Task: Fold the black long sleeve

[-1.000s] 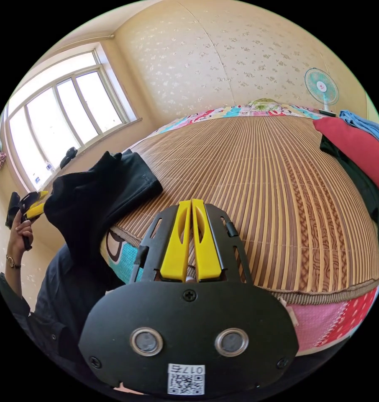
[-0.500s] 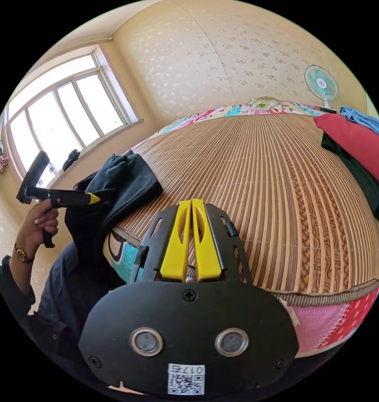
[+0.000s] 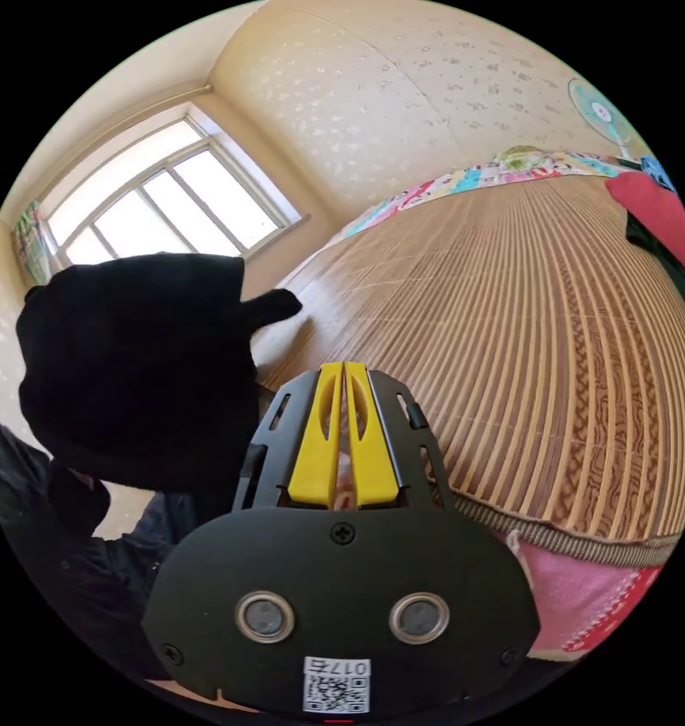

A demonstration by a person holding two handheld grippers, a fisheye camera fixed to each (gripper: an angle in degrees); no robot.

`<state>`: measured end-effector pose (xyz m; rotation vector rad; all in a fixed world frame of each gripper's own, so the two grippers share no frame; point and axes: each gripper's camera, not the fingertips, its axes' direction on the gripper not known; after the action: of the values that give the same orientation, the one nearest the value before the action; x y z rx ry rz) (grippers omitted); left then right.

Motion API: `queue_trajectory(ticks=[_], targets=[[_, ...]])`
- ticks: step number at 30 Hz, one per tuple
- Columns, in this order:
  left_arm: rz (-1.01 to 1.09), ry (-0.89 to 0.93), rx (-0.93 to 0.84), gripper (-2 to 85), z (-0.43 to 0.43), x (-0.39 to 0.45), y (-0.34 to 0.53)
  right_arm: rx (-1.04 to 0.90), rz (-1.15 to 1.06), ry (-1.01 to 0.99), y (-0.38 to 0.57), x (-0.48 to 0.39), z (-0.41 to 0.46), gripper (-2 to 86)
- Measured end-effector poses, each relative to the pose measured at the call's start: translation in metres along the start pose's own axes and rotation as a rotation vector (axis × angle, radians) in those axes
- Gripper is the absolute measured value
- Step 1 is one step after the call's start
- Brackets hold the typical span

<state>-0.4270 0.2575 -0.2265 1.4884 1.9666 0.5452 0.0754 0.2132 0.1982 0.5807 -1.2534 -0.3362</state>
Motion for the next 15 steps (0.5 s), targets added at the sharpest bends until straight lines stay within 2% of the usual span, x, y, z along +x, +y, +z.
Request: queue_trajectory(ticks=[2,4,6,8,12,15], targets=[[-0.022,0.127,0.037,-0.1,0.0,-0.008,-0.003,0.104,-0.127,-0.155,-0.008,-0.043,-0.027,1.8],[-0.079,0.18,0.045,-0.2,0.005,-0.021,0.004,0.133,-0.248,-0.245,-0.014,-0.081,-0.039,3.4],[-0.177,0.279,0.074,-0.2,0.017,-0.041,0.026,0.099,-0.345,-0.312,-0.02,-0.117,-0.039,7.0],[-0.238,0.362,0.138,-0.3,0.026,-0.053,0.048,-0.023,-0.451,-0.369,-0.019,-0.158,-0.024,12.6],[-0.295,0.503,0.254,-0.3,0.042,-0.063,0.077,-0.216,-0.559,-0.341,0.002,-0.205,0.017,16.9],[-0.32,0.532,0.222,-0.3,0.055,-0.064,0.081,-0.139,-0.453,-0.215,-0.001,-0.223,0.033,17.7]])
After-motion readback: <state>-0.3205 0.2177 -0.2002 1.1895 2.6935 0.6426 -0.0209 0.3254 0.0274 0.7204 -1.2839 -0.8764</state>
